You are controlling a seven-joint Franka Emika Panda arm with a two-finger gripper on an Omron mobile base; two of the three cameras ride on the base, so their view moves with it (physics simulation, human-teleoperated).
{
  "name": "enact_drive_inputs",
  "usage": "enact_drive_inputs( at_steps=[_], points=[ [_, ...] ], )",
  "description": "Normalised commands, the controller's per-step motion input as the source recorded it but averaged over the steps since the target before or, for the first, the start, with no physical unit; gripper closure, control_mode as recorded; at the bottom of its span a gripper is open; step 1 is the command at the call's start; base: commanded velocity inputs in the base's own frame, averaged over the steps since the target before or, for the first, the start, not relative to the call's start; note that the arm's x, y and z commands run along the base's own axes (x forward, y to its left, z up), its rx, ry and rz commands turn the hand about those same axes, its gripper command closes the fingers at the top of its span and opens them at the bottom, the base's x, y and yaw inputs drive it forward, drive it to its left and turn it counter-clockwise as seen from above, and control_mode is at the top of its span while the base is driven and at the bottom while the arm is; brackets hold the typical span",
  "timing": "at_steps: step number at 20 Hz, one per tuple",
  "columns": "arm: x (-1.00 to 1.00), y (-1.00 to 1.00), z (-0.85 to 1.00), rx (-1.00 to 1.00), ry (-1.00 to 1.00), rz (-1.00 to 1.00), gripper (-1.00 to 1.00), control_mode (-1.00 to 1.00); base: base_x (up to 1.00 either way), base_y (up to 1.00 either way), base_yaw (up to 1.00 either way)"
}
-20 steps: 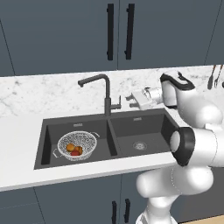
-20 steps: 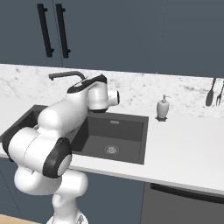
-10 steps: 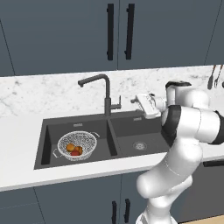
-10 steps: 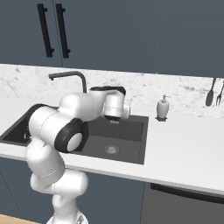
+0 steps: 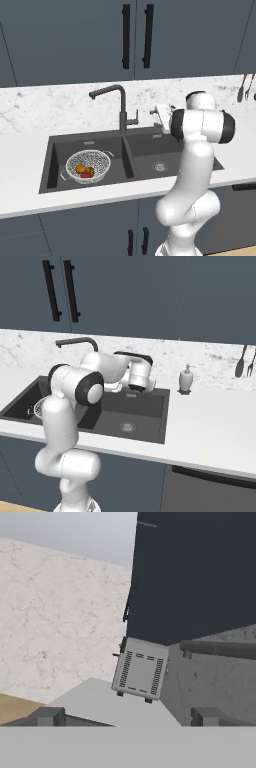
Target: Put the colander in the sink, put the peach, peach, apple in the colander, and turn on the sink faucet and pour water over the colander.
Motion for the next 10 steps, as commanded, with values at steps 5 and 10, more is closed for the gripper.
enact_drive_inputs(
  at_steps=[5,10],
  points=[
    [0.45,0.02,-0.35,0.0,0.0,-0.34,-1.0,-1.0,0.0,0.0,0.0],
    [0.71,0.07,-0.26,-0.02,0.0,-0.36,-1.0,-1.0,0.0,0.0,0.0]
  ],
)
